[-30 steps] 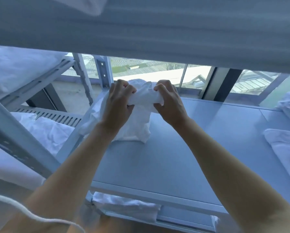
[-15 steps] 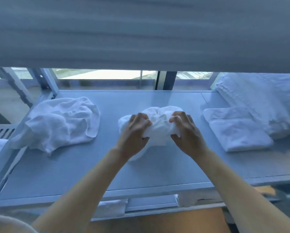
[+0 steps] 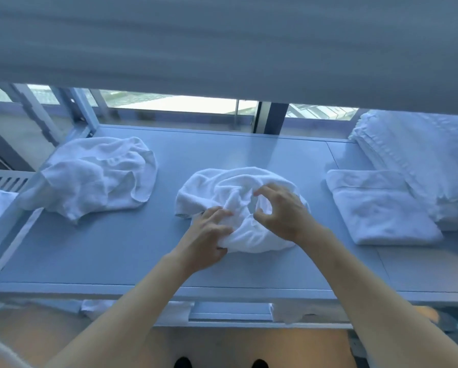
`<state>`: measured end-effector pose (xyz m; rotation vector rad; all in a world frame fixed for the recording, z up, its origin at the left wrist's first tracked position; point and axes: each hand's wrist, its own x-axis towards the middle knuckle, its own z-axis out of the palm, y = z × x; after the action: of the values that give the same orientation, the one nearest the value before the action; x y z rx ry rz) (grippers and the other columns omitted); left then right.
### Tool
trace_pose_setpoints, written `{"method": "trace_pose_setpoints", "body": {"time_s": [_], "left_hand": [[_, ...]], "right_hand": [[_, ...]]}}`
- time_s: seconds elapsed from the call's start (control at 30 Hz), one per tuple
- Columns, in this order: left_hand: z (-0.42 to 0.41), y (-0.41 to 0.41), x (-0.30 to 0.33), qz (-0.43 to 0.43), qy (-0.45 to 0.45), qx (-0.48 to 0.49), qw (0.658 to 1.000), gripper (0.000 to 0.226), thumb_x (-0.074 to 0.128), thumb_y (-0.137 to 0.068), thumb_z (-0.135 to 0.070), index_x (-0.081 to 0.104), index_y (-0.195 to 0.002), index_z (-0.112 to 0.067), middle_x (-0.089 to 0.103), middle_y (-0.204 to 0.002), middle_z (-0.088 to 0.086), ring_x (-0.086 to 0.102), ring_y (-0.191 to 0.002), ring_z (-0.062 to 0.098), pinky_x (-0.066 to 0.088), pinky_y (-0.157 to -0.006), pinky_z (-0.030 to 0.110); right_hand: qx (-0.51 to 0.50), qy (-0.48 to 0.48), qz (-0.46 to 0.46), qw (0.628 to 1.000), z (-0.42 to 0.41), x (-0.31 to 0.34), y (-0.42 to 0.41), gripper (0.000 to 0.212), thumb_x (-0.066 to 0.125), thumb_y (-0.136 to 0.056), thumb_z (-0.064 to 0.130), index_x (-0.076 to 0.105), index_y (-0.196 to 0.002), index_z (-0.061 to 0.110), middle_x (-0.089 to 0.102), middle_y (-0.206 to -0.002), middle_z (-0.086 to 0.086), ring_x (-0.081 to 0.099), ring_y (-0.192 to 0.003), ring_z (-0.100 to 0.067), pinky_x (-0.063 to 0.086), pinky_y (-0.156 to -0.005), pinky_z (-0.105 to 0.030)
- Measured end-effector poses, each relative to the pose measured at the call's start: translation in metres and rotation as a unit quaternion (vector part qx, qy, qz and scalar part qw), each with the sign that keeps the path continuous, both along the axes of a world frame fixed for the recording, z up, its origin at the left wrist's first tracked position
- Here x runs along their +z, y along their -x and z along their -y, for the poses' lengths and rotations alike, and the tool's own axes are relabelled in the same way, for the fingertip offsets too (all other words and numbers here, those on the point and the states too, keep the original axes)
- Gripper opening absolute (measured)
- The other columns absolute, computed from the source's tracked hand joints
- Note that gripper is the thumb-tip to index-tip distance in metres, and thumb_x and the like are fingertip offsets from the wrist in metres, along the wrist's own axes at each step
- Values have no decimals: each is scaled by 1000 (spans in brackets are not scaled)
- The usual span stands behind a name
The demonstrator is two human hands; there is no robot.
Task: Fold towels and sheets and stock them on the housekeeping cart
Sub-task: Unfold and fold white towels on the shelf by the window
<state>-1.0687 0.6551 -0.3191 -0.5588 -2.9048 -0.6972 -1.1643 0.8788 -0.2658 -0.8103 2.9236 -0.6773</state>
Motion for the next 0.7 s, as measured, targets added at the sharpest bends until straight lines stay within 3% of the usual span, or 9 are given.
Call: {"method": "trace_pose_setpoints", "body": {"time_s": [0.07, 0.13, 0.3, 0.5, 0.63, 0.7], "left_hand": [[3, -13, -2, 4, 1, -12, 1000, 21, 67, -72, -10, 75, -87, -22, 58, -142, 2, 45, -140, 33, 42, -101, 48], [11, -28, -5, 5, 0, -19, 1000, 20, 68, -74, -12, 76, -87, -26, 58, -143, -5, 44, -143, 27, 40, -101, 43], [65, -67, -7, 16, 9, 58, 998, 18, 71, -76, -11, 77, -86, -24, 59, -145, -2, 46, -143, 30, 42, -110, 44], [134, -86, 3, 27, 37, 273, 961, 38, 73, -70, 5, 80, -98, -18, 66, -134, 7, 56, -129, 37, 49, -97, 53], [140, -83, 19, 58, 58, 314, 946, 40, 53, -66, -12, 79, -96, -19, 69, -116, 0, 57, -116, 35, 47, -93, 48], [133, -75, 26, 72, 22, 309, 948, 42, 55, -66, -5, 78, -97, -21, 67, -119, -3, 55, -119, 32, 44, -99, 50]], "right_hand": [[25, 15, -4, 1000, 22, 0, 16, 46, 67, -86, 40, 62, -130, 28, 56, -135, 8, 51, -127, -22, 41, -107, -41], [64, -22, 14, 998, 43, -10, 29, 57, 73, -85, 44, 58, -139, 31, 48, -146, 5, 44, -135, -23, 34, -113, -46], [95, -118, 91, 984, 71, -51, 40, 76, 70, -79, 55, 44, -149, 43, 27, -164, 3, 25, -151, -22, 22, -120, -49], [-4, -98, 100, 990, 64, -73, 27, 68, 41, -92, 72, 33, -154, 44, 20, -168, 4, 20, -153, -20, 21, -121, -53], [-106, -118, 130, 979, 23, -75, 22, 67, 33, -94, 74, 25, -155, 49, 18, -169, 6, 23, -152, -25, 28, -116, -57], [-152, -152, 116, 970, 3, -78, 11, 73, 29, -93, 76, 26, -157, 40, 19, -168, 1, 25, -149, -28, 28, -114, -56]]}}
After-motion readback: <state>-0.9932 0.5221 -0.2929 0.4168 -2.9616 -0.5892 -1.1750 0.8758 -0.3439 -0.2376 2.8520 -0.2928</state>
